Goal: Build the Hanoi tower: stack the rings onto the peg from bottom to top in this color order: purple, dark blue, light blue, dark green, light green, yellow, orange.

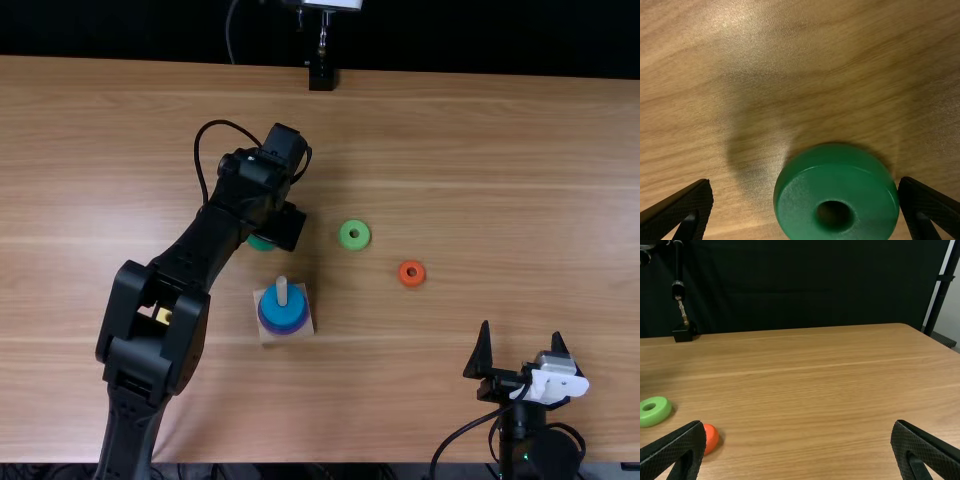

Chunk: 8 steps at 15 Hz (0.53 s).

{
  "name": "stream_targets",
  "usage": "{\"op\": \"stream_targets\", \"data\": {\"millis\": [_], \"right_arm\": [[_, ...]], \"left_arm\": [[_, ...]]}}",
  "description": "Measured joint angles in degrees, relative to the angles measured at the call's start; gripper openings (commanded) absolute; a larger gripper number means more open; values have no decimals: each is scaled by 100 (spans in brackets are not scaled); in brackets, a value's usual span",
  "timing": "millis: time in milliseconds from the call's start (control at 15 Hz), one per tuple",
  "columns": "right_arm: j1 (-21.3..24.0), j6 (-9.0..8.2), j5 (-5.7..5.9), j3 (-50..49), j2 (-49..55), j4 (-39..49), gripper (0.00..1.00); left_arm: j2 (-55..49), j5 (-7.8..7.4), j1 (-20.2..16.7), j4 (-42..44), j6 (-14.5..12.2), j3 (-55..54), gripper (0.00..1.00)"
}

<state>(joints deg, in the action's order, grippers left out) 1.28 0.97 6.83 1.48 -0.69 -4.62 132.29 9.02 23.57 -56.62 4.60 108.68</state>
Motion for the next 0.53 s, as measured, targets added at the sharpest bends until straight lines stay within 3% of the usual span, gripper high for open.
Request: {"op": "stream_targets", "data": {"millis": [267, 400, 467, 533], "right_arm": [[0, 2, -2, 0, 0, 0, 100], [0, 2, 0, 0, 0, 0, 100], [2, 2, 0, 0, 0, -2, 100], [0, 0, 0, 0, 0, -2, 100]], "left_arm": [[20, -2, 0, -4, -7, 0, 100], [20, -2, 0, -2, -7, 0, 30], [20, 0, 0, -2, -4, 0, 7], [20, 0, 0, -13, -4, 0, 4]]}}
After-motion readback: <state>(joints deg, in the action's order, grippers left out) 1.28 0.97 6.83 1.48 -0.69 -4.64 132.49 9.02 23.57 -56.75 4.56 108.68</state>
